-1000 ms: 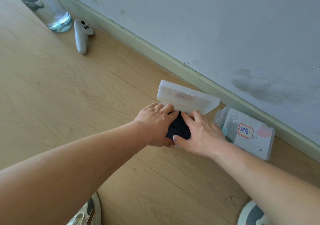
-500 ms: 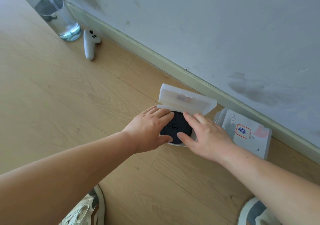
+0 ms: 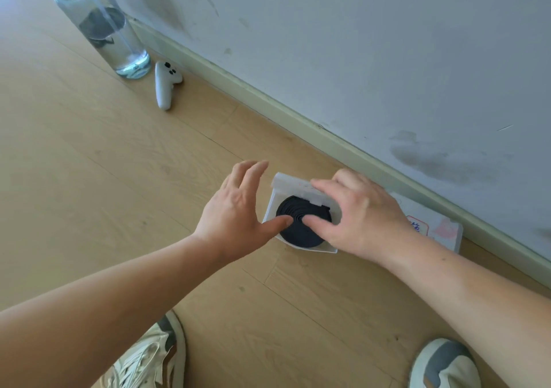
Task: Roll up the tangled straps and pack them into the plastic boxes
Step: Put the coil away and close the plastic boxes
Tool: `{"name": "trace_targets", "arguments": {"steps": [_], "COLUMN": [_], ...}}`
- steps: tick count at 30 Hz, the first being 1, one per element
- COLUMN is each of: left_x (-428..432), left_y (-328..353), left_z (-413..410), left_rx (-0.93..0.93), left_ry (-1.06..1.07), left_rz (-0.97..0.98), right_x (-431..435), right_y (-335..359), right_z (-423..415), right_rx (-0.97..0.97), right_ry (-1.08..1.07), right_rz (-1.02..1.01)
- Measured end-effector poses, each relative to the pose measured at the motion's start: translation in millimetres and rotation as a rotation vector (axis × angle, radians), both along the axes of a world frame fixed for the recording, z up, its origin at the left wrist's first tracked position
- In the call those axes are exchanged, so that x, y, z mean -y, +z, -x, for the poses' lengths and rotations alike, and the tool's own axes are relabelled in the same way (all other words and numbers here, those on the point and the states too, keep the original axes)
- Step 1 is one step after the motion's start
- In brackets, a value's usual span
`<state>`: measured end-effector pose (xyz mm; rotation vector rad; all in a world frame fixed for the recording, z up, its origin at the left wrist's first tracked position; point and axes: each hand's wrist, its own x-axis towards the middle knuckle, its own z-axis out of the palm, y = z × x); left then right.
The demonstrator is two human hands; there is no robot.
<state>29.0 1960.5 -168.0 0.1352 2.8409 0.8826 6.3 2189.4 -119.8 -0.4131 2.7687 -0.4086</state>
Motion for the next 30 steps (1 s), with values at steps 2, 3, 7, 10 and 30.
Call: {"name": "trace_targets", "arguments": {"steps": [2,3,7,10,30], "left_x": [-2,-4,-9,-10,-16], "left_y": [-4,-8,-30,-41,-34], "left_z": [-3,-5,-9,-12,32], "left_rx": [0.031,0.032,-0.104,-0.102,-0.1], "left_ry": [-0.113,-0.166,-0.352,-0.402,-0.407], "left_rz": [0.08,0.123,0.223,0.235,0.084], "right_x": [-3,-4,1,5,-16], "right_y": [-11,-17,-41,-54,-51], "right_z": [-4,-3,-10,-16,4], "right_rx": [0.131,0.188,0.299,0.296,0.373], "right_ry": [0.018,0.008,0.083,0.076,-0.155], "right_rz": [-0.044,-0.064,-0.115,-0.119,0.233]}}
